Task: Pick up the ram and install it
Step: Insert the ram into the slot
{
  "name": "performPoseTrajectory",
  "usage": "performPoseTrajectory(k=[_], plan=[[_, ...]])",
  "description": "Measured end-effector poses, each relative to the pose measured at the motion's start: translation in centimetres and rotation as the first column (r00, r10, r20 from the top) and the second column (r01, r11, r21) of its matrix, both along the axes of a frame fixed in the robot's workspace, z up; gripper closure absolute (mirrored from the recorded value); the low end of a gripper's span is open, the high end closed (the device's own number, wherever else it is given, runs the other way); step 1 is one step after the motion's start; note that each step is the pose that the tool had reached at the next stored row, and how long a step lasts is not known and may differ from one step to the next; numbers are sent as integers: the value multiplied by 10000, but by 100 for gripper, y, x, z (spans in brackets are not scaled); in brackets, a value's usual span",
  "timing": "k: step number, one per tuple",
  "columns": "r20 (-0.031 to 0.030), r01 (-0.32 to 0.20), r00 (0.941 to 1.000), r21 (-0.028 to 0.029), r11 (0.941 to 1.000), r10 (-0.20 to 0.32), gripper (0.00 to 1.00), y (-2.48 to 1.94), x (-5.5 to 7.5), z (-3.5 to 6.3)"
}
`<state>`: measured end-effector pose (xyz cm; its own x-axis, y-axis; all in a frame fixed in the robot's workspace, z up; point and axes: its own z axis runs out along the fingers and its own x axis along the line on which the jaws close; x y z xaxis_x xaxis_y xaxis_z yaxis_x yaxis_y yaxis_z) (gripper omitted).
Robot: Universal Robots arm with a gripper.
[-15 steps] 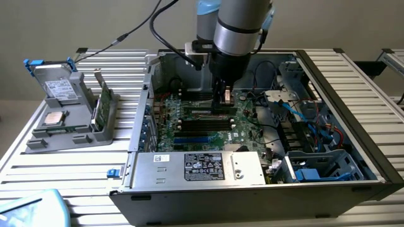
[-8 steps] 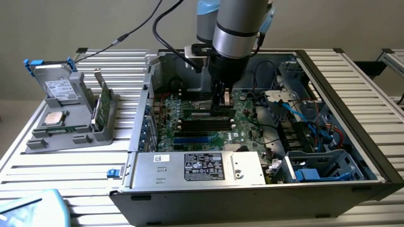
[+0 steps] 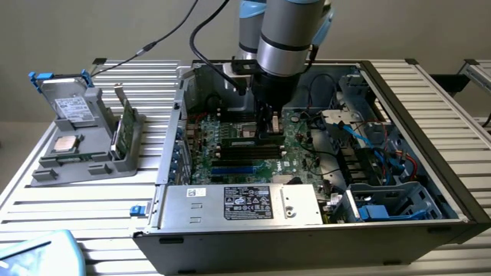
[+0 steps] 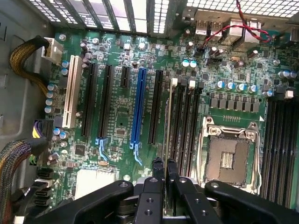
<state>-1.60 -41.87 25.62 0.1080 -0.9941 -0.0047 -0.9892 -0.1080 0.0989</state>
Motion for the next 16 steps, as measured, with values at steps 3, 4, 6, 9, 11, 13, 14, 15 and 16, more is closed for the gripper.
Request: performPoseTrajectory(k=[3, 4, 6, 9, 11, 13, 14, 15, 16], plan=[[0, 0, 10000, -10, 10000, 0, 86, 13, -1, -54], [1, 0, 10000, -12, 10000, 0, 86, 19, -1, -73], [1, -1, 10000, -29, 10000, 1, 86, 28, 0, -109], [0, 0, 10000, -64, 10000, 0, 86, 38, -1, -155], [1, 0, 10000, -85, 10000, 0, 86, 48, -1, -191], [0, -1, 10000, -104, 9999, 1, 86, 56, 0, -213], [-1, -2, 10000, -109, 9999, 2, 86, 56, 0, -217], [-3, -2, 10000, -119, 9999, 2, 86, 56, 0, -218], [-3, 0, 10000, -128, 9999, 0, 86, 57, -1, -219]])
